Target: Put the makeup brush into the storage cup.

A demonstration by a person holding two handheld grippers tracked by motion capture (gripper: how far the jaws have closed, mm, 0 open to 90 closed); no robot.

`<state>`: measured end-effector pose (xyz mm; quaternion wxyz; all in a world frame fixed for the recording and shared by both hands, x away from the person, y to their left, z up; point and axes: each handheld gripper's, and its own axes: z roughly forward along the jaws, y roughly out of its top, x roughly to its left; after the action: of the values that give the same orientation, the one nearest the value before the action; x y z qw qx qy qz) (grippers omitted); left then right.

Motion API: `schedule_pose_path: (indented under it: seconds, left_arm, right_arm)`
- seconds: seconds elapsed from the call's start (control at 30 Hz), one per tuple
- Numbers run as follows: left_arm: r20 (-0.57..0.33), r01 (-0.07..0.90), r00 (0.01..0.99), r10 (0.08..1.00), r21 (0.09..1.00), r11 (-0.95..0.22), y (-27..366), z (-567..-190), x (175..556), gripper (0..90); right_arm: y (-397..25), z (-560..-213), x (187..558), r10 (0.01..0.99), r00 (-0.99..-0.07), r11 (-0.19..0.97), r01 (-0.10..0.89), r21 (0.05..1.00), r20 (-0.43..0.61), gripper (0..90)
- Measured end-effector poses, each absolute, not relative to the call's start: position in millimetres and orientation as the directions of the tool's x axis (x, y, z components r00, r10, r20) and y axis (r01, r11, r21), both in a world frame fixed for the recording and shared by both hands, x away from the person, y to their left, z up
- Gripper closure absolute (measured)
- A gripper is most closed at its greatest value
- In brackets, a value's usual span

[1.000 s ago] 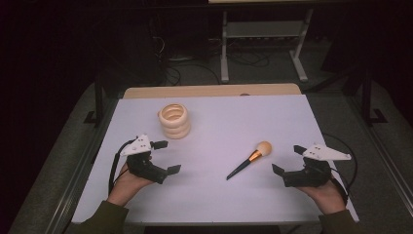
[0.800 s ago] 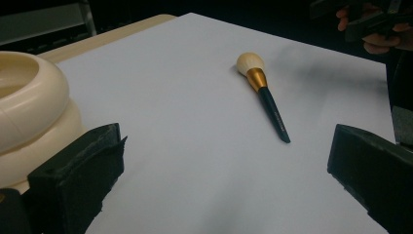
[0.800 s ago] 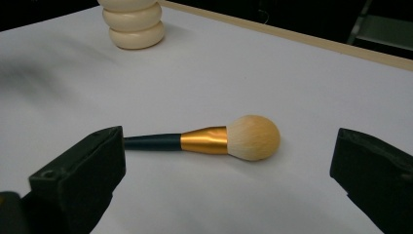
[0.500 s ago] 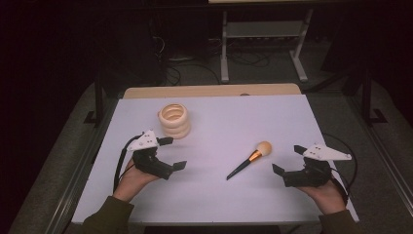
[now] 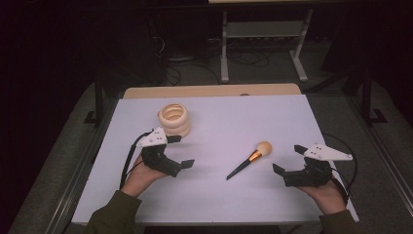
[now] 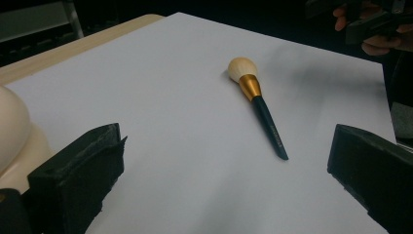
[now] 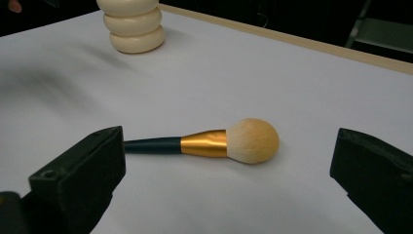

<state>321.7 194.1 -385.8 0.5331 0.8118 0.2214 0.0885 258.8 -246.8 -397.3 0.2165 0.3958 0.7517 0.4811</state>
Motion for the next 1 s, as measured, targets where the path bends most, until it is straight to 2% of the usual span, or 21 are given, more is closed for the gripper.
schedule_pose_path:
  seconds: [1.0]
  left_arm:
    - [-0.084,0.255,0.91,0.406,0.886,-0.387,147.8,-380.8,343.4,0.0]
  right_arm:
    - [-245.2,-393.8,258.3,0.801,-0.595,0.217,0.38,0.899,0.059,0.0]
